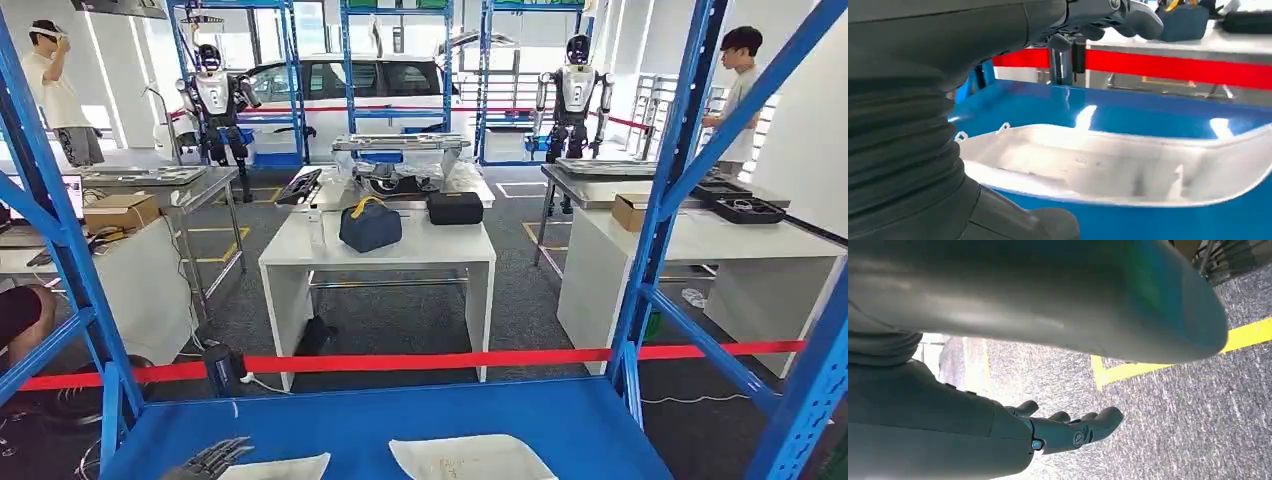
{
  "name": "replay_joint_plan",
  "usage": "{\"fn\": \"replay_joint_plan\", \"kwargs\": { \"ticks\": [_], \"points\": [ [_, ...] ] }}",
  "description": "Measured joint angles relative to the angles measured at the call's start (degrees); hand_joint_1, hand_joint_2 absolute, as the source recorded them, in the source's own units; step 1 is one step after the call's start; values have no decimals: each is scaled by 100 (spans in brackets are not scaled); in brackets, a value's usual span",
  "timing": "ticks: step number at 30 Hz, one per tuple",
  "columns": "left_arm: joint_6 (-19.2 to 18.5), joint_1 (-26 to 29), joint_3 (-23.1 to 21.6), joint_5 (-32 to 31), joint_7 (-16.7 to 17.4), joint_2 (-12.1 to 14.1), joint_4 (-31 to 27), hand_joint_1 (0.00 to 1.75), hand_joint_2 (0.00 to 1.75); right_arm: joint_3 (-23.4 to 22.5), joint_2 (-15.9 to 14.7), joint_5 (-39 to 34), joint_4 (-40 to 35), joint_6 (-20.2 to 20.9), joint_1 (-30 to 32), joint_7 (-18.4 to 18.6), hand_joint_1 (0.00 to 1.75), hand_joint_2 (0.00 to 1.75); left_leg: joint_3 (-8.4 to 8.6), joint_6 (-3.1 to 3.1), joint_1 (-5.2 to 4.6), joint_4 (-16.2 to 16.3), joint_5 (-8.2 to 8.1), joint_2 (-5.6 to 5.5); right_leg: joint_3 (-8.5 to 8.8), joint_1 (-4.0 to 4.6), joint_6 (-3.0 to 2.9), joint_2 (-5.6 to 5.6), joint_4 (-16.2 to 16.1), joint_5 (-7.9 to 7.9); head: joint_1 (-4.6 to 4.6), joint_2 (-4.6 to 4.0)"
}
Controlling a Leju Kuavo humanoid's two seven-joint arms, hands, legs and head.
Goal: Take the parts from the cabinet and place them on the table.
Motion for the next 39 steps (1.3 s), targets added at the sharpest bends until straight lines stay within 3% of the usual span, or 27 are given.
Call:
{"fn": "replay_joint_plan", "kwargs": {
  "ticks": [20,21,22,23,39],
  "points": [
    [311,-427,-232,-656,345,-68,1639,0,175,-26,0,162,0,28,-3,44,0,0,-1,0,0,0,0,0,1,0,0,-1,1,0,0,0],
    [310,-464,-236,-688,376,-70,1703,19,175,-26,0,164,0,28,-5,44,0,0,-1,0,0,0,0,0,2,-1,0,-1,1,0,0,0],
    [313,-497,-238,-697,404,-76,1772,164,175,-26,0,170,2,28,-7,42,0,0,-1,0,0,0,0,0,2,-2,0,0,1,0,0,0],
    [313,-529,-238,-719,439,-81,1840,175,175,-26,0,173,0,28,-7,39,0,0,-1,0,0,0,0,0,2,-2,0,0,1,0,0,0],
    [411,-611,-240,-754,457,-90,2273,175,175,-26,0,236,0,37,-6,24,0,0,-2,-4,0,0,2,0,1,-1,0,0,2,0,0,0]
  ]
}}
